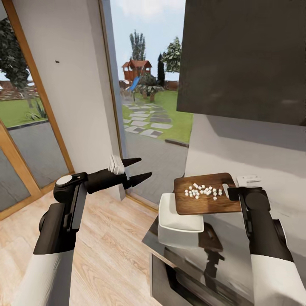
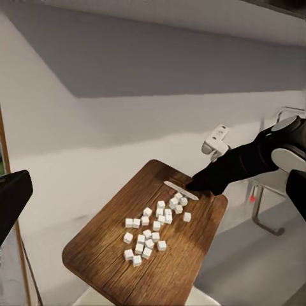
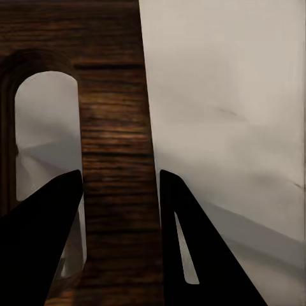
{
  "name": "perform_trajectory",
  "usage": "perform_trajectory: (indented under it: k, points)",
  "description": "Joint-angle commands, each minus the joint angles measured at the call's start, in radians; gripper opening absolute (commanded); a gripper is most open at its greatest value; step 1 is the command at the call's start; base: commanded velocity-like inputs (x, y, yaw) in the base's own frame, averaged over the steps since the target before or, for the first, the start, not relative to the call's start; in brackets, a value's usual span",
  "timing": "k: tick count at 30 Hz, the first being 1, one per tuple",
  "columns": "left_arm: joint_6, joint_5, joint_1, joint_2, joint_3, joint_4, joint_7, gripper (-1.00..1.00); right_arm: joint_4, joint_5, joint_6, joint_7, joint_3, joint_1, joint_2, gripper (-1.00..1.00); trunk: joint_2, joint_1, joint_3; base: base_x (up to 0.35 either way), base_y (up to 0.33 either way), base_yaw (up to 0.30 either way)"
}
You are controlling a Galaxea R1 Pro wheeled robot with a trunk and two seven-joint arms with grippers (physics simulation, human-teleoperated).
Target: In the kitchen, take the Vidalia onion out of the sink, dice it on the chopping board with the paring knife, put the diced onion into the bowl on the countertop, then place both the paring knife and the chopping board into the sink.
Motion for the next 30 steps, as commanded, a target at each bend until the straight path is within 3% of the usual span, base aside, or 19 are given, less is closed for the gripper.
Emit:
perform_trajectory:
  k: [1,8,28,30]
  points:
    - [0.01,0.002,-0.001,-0.001,0.002,0.0,-0.004,1.0,-0.001,0.011,0.003,0.01,0.0,-0.001,0.0,-1.0,-0.002,0.001,-0.001,0.0,0.0,0.0]
    - [0.01,0.002,-0.001,-0.001,0.002,0.0,-0.004,1.0,-0.001,0.011,0.003,0.009,0.002,-0.001,-0.001,-1.0,-0.002,0.001,0.009,0.0,0.0,0.0]
    - [0.01,0.002,-0.001,-0.001,0.003,0.0,-0.004,1.0,-0.001,0.069,0.003,0.009,0.004,-0.001,-0.002,-1.0,-0.002,0.001,0.036,0.0,0.0,0.0]
    - [0.01,0.002,-0.001,-0.001,0.003,0.001,-0.004,1.0,-0.001,0.092,0.003,0.009,0.006,-0.001,-0.001,-1.0,-0.002,0.001,0.038,0.0,0.0,0.0]
